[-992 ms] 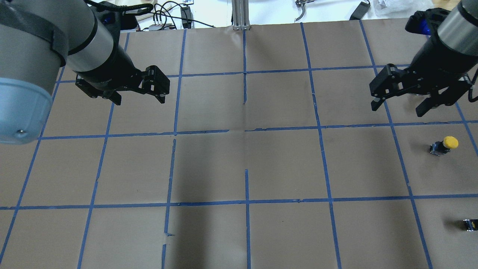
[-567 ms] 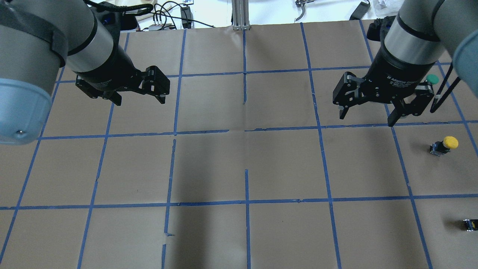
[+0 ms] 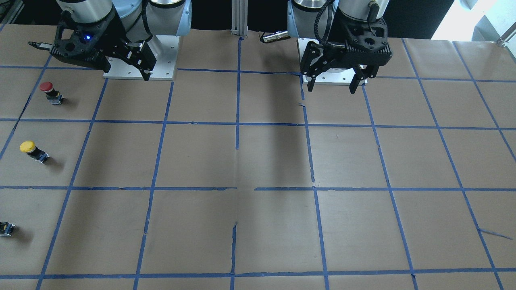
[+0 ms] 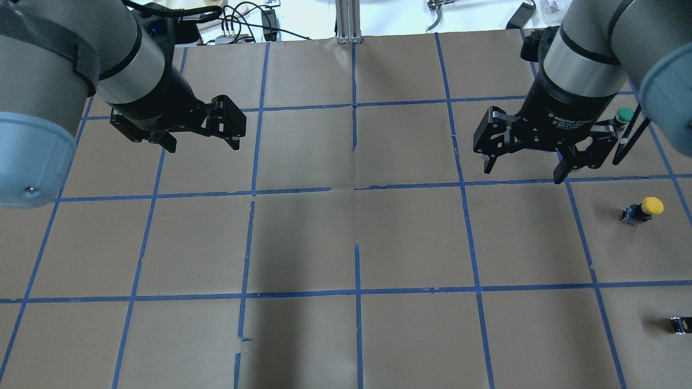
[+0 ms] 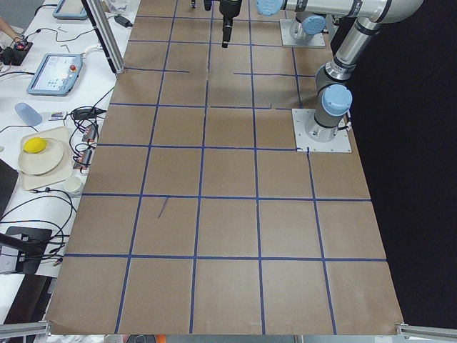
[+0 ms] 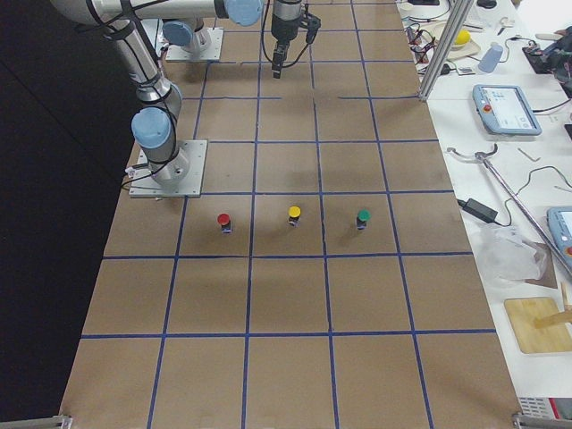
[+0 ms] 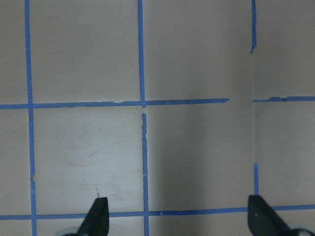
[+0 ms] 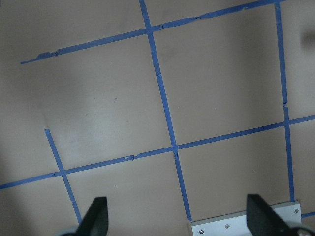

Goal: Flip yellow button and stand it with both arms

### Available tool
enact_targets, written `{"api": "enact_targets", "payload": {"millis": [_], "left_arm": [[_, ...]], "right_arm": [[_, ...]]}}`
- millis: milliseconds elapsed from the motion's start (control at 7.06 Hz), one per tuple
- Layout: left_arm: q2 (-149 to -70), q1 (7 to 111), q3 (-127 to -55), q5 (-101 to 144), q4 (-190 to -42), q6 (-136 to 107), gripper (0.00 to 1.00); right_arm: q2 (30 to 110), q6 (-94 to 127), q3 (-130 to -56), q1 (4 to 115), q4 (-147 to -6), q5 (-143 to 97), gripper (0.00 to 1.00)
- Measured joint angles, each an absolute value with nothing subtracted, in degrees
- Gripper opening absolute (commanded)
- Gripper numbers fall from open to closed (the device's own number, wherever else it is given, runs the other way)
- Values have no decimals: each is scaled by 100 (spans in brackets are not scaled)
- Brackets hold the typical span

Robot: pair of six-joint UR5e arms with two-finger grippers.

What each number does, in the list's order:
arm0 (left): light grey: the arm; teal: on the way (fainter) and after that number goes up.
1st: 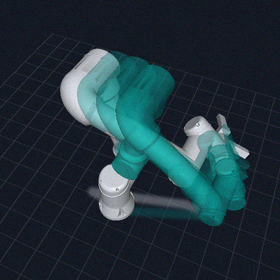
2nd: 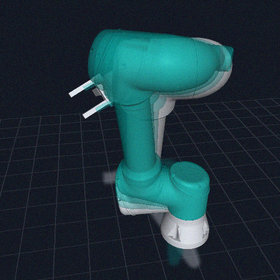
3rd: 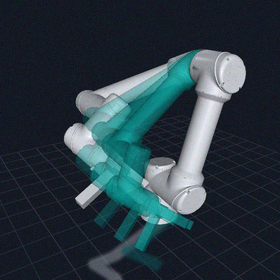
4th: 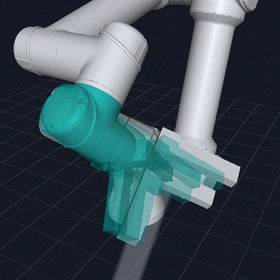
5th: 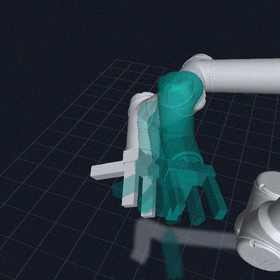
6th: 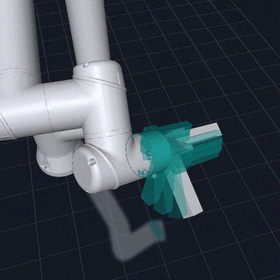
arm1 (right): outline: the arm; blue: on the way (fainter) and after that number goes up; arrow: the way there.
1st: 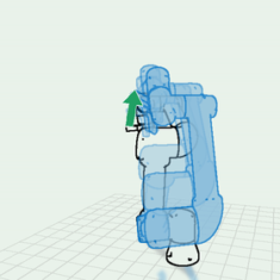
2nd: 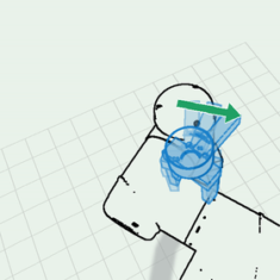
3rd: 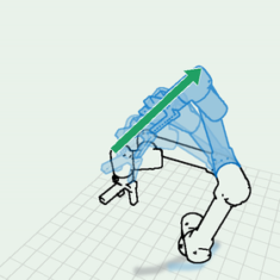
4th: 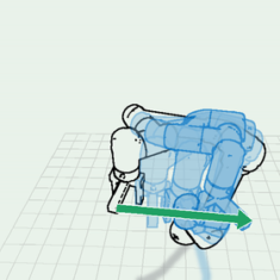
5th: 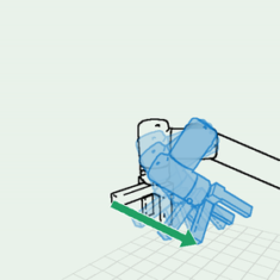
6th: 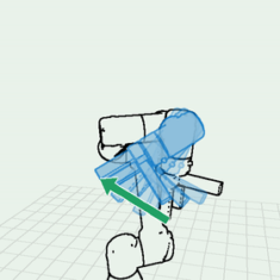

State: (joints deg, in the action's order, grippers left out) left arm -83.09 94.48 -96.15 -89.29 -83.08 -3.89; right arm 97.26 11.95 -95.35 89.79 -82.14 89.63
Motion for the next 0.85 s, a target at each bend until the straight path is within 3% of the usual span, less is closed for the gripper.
{"api": "enact_targets", "payload": {"millis": [850], "left_arm": [[-8312,9443,-9636,-8876,-8323,-394,100]], "right_arm": [[9738,1194,-9545,8972,-8217,9007,100]]}}
